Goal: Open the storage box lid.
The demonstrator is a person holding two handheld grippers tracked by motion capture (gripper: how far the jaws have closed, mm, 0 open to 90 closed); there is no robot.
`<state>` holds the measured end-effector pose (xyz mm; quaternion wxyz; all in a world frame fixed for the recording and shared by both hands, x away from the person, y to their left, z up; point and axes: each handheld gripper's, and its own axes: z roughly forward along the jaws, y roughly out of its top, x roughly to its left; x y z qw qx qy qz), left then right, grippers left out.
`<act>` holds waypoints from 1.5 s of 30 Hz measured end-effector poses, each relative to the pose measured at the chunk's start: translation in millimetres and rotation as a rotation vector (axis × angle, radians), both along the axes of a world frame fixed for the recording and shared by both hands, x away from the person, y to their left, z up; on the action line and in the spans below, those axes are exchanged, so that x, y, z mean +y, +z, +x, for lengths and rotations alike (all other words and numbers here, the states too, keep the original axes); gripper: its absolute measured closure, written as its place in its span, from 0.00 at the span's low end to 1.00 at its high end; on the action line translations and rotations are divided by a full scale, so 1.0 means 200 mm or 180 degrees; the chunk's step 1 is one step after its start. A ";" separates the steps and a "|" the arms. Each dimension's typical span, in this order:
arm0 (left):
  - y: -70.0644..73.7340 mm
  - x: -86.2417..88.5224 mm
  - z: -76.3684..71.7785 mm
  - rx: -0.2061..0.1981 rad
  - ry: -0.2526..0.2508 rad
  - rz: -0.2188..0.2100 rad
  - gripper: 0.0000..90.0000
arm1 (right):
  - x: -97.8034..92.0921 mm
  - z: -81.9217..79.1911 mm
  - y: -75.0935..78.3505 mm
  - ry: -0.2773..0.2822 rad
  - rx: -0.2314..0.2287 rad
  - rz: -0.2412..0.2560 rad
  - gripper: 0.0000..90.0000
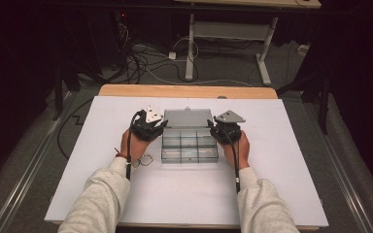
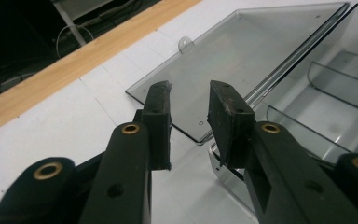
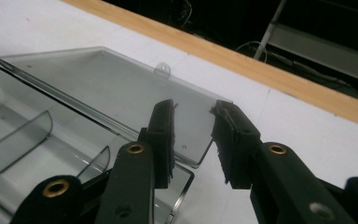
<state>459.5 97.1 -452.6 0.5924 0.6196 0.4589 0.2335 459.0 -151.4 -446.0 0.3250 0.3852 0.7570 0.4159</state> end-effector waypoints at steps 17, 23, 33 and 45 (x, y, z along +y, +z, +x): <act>0.08 0.05 -0.15 -0.0254 -0.0243 0.0082 0.62 | -0.06 -0.14 0.12 0.0350 -0.0180 0.0193 0.63; 0.09 0.08 -0.21 -0.0323 -0.0303 0.0107 0.51 | -0.09 -0.20 0.13 0.0396 -0.0225 0.0243 0.50; 0.07 0.13 -0.35 -0.0365 -0.0390 0.0052 0.30 | -0.18 -0.32 0.14 0.0474 -0.0250 0.0329 0.35; 0.05 0.24 -0.49 -0.0283 -0.0496 0.0152 0.24 | -0.26 -0.48 0.15 0.0531 -0.0300 0.0190 0.29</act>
